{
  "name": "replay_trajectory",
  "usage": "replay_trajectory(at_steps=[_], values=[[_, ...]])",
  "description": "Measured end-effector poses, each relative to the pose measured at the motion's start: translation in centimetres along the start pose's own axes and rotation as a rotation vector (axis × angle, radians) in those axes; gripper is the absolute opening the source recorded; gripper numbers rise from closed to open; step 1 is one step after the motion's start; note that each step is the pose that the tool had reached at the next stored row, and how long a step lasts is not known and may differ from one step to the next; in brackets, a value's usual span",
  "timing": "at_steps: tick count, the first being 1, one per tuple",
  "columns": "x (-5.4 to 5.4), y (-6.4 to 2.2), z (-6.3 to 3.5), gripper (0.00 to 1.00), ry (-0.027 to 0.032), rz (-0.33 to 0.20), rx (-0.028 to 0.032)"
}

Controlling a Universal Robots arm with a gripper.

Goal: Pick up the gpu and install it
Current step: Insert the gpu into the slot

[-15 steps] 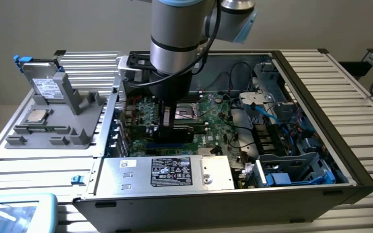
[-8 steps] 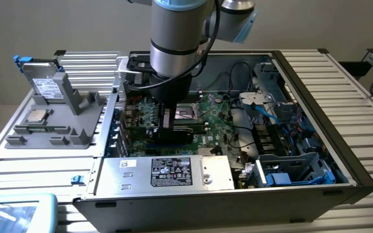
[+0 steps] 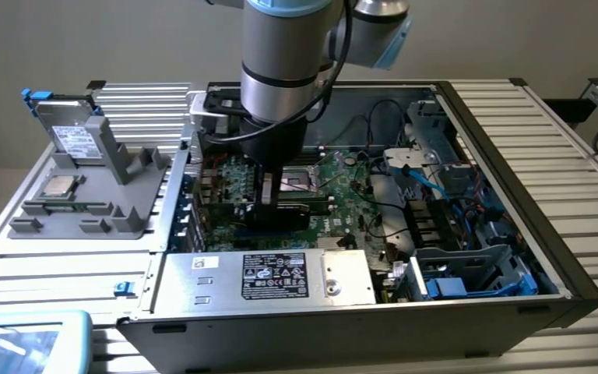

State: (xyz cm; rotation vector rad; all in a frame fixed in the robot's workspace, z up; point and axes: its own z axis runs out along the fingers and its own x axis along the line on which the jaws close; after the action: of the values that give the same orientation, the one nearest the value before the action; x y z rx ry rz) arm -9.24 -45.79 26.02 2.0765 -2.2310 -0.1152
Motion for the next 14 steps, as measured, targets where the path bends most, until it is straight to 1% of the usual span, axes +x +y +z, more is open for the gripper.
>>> replay_trajectory(at_steps=[3,14], values=[[0.03,0.21,0.03,0.27,0.0,0.0,0.0002],[0.05,0.25,0.06,0.27,-0.0001,0.0,-0.0001]])
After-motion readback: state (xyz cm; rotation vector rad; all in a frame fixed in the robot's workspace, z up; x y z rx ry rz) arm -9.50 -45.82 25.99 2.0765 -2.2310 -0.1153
